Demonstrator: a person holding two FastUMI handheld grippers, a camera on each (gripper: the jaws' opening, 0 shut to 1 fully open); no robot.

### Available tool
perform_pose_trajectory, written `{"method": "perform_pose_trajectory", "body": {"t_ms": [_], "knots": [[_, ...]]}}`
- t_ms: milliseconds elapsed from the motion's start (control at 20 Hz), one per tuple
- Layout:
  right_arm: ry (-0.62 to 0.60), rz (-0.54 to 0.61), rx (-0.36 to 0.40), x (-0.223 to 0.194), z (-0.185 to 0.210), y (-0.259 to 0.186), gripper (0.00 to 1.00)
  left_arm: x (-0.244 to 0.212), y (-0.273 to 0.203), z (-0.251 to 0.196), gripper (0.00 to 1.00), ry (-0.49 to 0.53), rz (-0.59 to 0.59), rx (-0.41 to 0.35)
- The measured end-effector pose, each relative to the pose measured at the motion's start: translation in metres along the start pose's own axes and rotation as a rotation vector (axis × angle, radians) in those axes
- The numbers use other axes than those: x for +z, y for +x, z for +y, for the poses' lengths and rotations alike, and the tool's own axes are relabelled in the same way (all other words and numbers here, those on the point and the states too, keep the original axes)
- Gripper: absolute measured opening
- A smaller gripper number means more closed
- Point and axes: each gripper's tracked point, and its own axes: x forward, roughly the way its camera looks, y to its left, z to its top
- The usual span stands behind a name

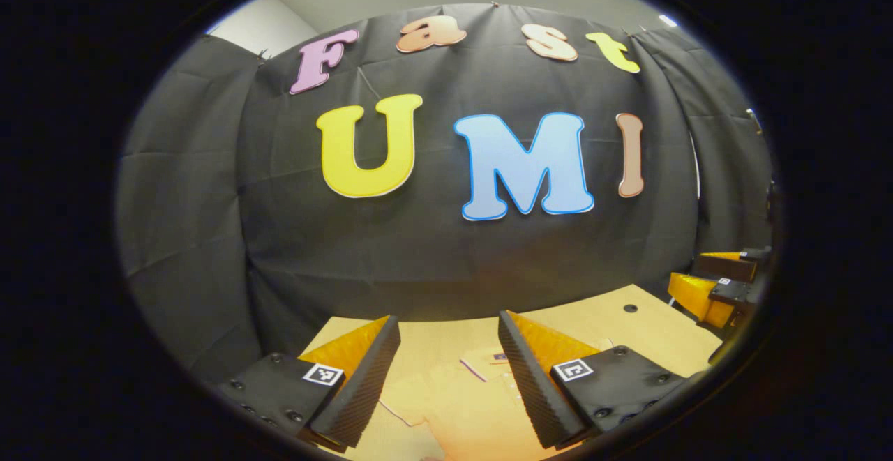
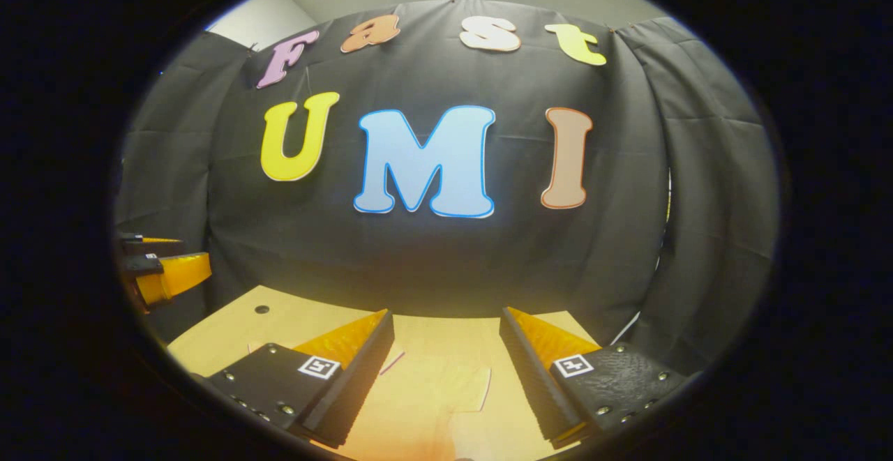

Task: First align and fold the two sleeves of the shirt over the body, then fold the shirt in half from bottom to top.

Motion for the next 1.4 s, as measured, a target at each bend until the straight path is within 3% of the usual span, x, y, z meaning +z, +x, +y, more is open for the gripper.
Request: {"method": "perform_pose_trajectory", "body": {"t_ms": [100,200,700,1400], "knots": [[0.008,0.008,0.002,-0.020,-0.020,-0.032,0.95,0.001,-0.003,0.000,0.95,0.001,-0.004,0.000],[0.011,0.030,-0.001,-0.037,-0.022,-0.033,0.95,0.003,-0.005,0.001,0.95,0.002,-0.008,0.001],[0.000,0.236,0.029,-0.143,-0.031,0.016,0.96,0.000,-0.034,0.024,0.95,-0.008,-0.002,0.084],[-0.069,0.478,0.059,-0.282,-0.020,0.081,0.96,-0.028,-0.068,0.080,0.95,-0.031,0.077,0.267]]}}
